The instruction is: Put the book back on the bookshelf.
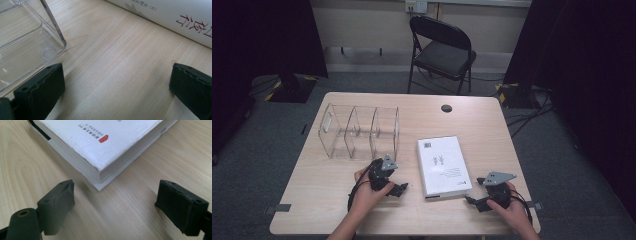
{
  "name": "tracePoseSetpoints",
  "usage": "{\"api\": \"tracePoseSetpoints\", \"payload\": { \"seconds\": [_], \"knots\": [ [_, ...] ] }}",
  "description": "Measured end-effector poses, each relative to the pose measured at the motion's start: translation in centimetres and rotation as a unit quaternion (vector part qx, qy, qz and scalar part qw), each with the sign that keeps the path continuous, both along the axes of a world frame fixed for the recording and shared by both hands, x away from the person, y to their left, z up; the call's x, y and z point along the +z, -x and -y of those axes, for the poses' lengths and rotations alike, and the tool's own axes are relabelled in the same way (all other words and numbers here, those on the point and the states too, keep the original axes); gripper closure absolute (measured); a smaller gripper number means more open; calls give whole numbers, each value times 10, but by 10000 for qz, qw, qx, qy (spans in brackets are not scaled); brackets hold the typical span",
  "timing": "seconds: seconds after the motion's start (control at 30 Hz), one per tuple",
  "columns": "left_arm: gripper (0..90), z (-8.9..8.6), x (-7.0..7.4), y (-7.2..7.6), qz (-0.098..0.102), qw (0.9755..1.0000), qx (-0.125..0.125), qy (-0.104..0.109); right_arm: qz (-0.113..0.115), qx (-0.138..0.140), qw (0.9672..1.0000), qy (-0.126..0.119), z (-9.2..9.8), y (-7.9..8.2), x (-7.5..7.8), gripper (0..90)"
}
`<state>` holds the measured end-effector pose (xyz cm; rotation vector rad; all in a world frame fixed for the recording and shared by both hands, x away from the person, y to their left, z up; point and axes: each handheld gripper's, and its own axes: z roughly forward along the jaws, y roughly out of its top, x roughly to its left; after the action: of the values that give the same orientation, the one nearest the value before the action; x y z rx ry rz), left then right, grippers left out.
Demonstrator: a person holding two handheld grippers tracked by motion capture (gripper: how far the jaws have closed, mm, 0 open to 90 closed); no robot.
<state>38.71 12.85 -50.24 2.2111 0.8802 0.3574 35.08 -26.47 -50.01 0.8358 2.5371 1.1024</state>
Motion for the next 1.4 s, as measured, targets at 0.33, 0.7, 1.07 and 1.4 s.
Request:
{"api": "tracePoseSetpoints", "payload": {
  "seconds": [0.33,0.7,1.07,1.4],
  "knots": [
    [0,5,0,-5,13,10000,-70,9,25,-162,9999,3,0,4,0,142],
    [167,27,10,10,-205,9982,-514,-209,116,60,9999,-45,-1,7,4,427],
    [162,53,20,25,-163,9922,-1132,-505,116,296,9995,-41,-21,7,5,567],
    [159,55,21,29,-142,9881,-1407,-610,52,598,9982,22,-47,15,7,572]
  ]
}}
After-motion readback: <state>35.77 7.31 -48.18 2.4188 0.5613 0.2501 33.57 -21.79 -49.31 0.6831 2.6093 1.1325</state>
